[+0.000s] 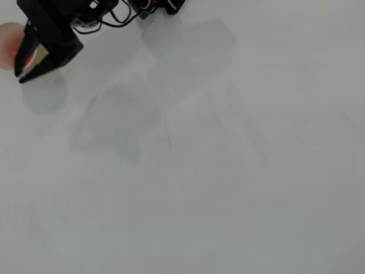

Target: Pick up the cube and drop it in the cup.

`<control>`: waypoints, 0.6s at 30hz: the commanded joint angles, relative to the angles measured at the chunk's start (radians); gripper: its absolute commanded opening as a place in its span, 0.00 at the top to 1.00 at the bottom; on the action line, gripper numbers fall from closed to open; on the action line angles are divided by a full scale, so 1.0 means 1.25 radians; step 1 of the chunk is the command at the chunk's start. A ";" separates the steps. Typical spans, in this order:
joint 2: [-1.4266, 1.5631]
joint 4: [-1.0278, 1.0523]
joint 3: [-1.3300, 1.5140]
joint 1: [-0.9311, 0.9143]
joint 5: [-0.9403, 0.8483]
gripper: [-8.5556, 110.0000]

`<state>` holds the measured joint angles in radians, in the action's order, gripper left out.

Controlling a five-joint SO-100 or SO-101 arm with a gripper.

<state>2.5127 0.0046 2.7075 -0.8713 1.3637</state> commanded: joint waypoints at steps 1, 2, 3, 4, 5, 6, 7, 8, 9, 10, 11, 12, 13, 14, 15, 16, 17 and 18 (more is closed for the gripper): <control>0.063 0.010 -0.018 0.083 -0.001 0.93; 0.072 0.016 -0.011 0.104 -0.001 0.93; 0.082 0.023 -0.004 0.126 -0.001 0.93; 0.093 0.029 0.005 0.150 -0.001 0.93; 0.103 0.039 0.012 0.173 -0.001 0.93; 0.113 0.049 0.020 0.195 -0.001 0.93; 0.123 0.056 0.027 0.217 -0.001 0.93; 0.133 0.066 0.033 0.239 -0.001 0.93; 0.140 0.076 0.039 0.259 -0.001 0.93; 0.150 0.083 0.045 0.281 -0.001 0.93; 0.158 0.090 0.052 0.302 -0.001 0.93; 0.167 0.091 0.059 0.322 -0.001 0.93; 0.175 0.092 0.065 0.341 -0.001 0.93; 0.182 0.096 0.070 0.360 -0.001 0.93; 0.189 0.098 0.076 0.378 -0.002 0.93; 0.194 0.101 0.081 0.394 -0.002 0.93; 0.199 0.102 0.086 0.409 -0.002 0.93; 0.202 0.106 0.090 0.425 -0.004 0.93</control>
<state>2.7105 0.1350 2.8409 -0.4065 1.3637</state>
